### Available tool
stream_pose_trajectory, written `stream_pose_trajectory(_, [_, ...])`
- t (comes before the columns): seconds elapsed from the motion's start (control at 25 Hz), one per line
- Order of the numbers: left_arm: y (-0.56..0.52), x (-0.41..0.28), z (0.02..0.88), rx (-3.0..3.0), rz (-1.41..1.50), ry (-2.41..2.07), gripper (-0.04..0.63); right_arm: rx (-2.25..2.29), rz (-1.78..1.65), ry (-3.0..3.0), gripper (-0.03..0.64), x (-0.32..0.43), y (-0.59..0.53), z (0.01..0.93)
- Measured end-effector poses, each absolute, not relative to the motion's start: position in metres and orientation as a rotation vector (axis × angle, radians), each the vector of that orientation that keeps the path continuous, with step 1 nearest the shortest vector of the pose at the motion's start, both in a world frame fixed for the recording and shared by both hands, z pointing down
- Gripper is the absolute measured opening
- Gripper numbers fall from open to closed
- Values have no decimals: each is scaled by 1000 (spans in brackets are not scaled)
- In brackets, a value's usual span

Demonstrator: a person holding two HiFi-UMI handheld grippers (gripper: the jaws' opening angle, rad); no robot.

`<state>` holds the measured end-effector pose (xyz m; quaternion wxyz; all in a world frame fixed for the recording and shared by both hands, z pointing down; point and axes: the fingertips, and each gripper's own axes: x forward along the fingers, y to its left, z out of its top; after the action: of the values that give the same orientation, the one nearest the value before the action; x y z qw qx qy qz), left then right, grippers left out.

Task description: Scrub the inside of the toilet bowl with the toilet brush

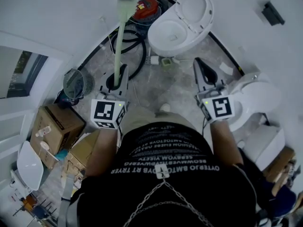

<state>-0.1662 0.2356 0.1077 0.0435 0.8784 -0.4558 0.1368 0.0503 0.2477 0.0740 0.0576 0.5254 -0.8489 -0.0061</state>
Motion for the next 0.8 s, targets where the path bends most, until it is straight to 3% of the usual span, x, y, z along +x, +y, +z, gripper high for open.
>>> stream_pose_trajectory(0.8, [175,-154,130,2720,441,-1270,2,1665,17,-2463,2,65,201,100])
